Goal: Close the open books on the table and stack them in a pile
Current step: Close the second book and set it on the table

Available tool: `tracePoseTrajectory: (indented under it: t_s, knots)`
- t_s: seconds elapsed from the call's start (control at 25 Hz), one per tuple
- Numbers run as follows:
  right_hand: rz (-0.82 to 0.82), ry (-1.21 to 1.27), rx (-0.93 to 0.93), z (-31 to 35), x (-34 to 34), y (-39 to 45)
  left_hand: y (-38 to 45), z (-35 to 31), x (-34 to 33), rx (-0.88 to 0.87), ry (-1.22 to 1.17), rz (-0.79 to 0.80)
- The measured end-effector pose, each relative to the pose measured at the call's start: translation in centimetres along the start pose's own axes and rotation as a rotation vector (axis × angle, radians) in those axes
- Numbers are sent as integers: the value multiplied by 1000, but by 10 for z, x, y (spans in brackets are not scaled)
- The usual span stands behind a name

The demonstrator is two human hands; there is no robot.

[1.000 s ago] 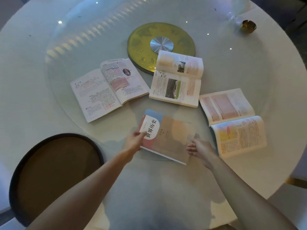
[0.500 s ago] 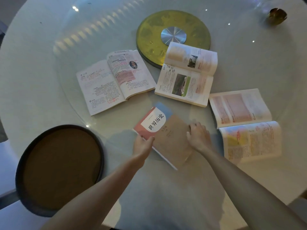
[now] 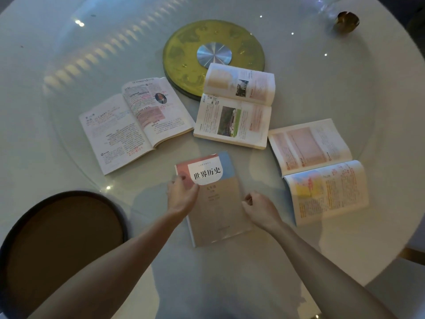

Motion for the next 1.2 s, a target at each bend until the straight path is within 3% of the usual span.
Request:
tracePoseTrajectory:
  t_s: [0.24, 0.44, 0.72, 0.88, 1.2]
  knots:
    - [-166, 367, -41, 12, 90, 72, 54, -112, 13, -180, -55, 22]
    - [-245, 622, -134, 5, 137, 144, 109, -162, 5, -144, -110, 31]
    - [-304, 758, -180, -15, 149, 186, 161, -168, -21, -67, -85, 37]
    - [-242, 842, -231, -18, 137, 194, 177, -159, -20, -47, 119, -50]
    - [-184, 945, -251, -25, 128, 167, 159, -138, 0, 88, -168, 118]
Point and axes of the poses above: each hand's wrist, its own y-axis towards the middle knuckle, its own x-axis out of the back of the hand, z = x × y, the point moved 10 cm from there along y, towards the middle knuckle, and after that the axes turned 4 degrees about x, right-handed, at the moved point
